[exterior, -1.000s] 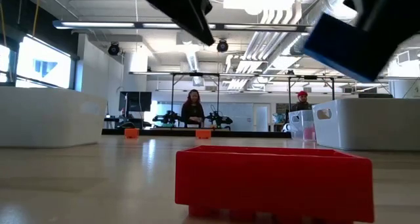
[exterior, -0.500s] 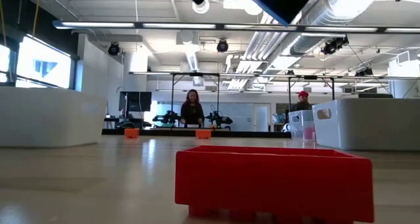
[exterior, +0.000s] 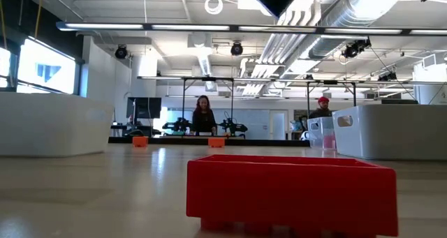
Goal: Sort & place blocks by color
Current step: Put the blue game piece into the white bin
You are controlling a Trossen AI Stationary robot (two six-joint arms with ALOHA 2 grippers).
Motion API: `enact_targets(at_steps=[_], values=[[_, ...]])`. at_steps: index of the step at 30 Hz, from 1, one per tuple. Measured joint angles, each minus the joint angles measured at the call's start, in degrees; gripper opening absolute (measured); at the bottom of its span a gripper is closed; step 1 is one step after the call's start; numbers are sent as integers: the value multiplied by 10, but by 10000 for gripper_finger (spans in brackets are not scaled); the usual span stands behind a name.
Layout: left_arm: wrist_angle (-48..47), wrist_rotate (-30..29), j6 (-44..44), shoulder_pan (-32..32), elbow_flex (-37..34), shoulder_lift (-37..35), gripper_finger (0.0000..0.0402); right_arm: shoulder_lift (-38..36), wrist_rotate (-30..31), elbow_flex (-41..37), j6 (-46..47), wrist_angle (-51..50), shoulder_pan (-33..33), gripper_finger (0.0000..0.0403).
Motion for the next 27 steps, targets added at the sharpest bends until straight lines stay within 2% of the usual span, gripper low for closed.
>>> enact_targets(at_steps=[6,11,17,21,27], values=[[0,0,-2,3,0,0,187,0,-7,0,-27,22,-5,65],[-8,14,-2,15,0,0,137,0,-8,0,-43,20,-12,65],[-24,10,17,25,0,0,83,0,-43,0,-29,20,-31,79],[-46,3,-3,27,0,0,76,0,-82,0,-39,21,-49,100],[-97,0,-22,25,0,0,77,0,-133,0,-18,22,-71,106]])
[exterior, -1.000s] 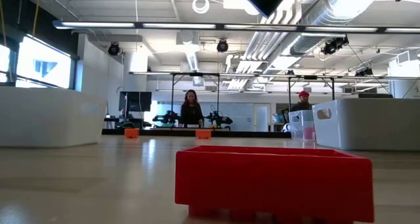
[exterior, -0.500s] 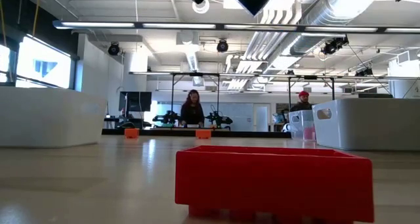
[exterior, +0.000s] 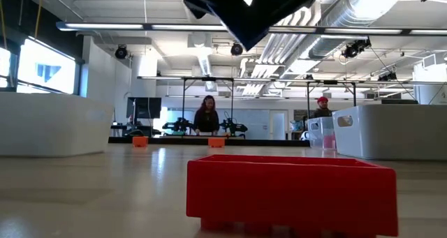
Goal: Sort & place blocks by color
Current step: Put the blue game piece into the white bin
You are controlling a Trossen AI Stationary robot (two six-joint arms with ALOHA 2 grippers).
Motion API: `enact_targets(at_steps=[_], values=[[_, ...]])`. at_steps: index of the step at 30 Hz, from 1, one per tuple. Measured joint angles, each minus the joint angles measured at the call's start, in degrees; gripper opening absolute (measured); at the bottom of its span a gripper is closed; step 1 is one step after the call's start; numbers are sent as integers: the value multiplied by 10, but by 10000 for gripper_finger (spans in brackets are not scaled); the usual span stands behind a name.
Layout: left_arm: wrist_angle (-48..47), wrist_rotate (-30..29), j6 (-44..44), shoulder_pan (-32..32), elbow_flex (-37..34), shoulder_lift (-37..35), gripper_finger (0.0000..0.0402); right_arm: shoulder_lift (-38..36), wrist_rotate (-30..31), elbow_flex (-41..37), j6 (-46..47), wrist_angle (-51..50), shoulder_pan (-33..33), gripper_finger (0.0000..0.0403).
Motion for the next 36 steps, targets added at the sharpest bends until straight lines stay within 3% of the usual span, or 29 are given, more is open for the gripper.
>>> enact_targets(at_steps=[9,14,23,30,36], values=[[-105,0,-31,-4,0,0,77,0,-24,0,5,-2,-4,109],[-182,-41,-36,-15,0,-2,78,0,-24,0,6,-2,-4,110],[-359,-73,-118,-19,0,-60,78,0,-31,-1,6,-2,-4,110],[-481,-91,-168,-21,0,-110,78,0,-112,-1,7,2,-15,110],[-547,-98,-216,-22,0,-138,78,0,-119,-1,7,38,-20,110]])
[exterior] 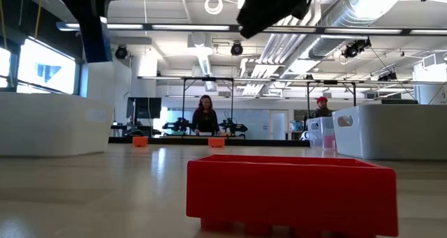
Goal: Sort & place blocks by color
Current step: Put the blue game piece into the white bin
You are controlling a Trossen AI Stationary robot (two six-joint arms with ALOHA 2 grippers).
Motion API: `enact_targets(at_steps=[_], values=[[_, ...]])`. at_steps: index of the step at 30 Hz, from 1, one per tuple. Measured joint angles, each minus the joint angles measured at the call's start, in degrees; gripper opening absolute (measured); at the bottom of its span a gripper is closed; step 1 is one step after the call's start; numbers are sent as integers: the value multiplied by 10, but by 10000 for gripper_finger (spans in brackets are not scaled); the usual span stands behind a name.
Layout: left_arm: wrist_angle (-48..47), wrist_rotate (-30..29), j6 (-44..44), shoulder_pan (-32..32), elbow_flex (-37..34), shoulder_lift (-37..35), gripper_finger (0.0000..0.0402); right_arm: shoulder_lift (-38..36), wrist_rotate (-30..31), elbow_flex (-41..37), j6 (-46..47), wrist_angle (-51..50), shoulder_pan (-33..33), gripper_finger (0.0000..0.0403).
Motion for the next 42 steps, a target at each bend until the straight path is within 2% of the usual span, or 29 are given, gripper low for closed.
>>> enact_targets(at_steps=[9,14,22,30,36,42], values=[[-46,7,-24,0,-5,-7,78,0,-7,0,-4,64,8,110],[-39,22,-52,0,-70,-17,78,0,-1,0,0,83,25,110],[20,44,-92,0,-154,-36,78,0,-11,0,0,89,43,110],[104,51,-82,1,-200,-36,78,0,-10,0,-2,88,58,113],[130,52,-86,5,-215,-35,83,1,-11,0,1,85,67,153],[176,56,-87,5,-215,-35,120,1,-11,0,24,85,75,198]])
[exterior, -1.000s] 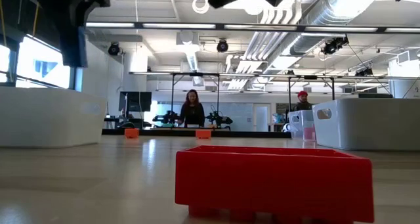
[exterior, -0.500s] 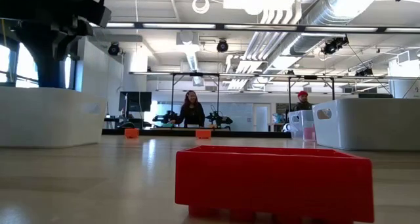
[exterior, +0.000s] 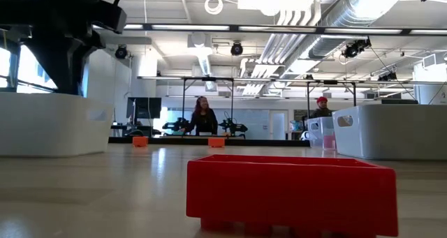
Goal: Sort & place blocks by color
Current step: Put the blue game piece into the white bin, then put the red game piece into the transparent bin
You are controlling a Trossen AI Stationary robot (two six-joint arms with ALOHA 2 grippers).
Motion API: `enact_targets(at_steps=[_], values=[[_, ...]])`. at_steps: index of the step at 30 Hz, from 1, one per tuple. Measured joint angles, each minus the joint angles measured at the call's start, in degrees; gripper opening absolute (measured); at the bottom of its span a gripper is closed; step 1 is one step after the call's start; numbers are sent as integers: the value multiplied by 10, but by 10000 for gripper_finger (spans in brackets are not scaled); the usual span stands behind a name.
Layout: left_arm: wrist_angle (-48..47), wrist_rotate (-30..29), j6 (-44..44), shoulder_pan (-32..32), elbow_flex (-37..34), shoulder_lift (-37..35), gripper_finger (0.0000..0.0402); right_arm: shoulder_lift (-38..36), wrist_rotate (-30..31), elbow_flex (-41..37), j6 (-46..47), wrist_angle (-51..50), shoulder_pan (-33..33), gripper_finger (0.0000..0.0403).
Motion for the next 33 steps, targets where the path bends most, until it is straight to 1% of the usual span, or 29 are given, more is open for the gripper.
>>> enact_targets(at_steps=[4,9,12,15,18,28,33], values=[[19,0,-3,0,0,0,156,3,0,0,1,3,9,210],[14,3,-31,0,0,0,197,28,1,0,1,13,18,212],[14,40,-31,0,0,0,209,43,6,0,1,14,22,212],[14,75,-40,0,0,0,210,53,1,0,2,21,24,212],[14,91,-52,0,0,0,209,66,1,0,2,31,27,212],[13,90,-61,0,2,0,208,110,-20,0,45,40,29,212],[13,87,-52,0,28,0,205,133,-23,0,69,39,29,212]])
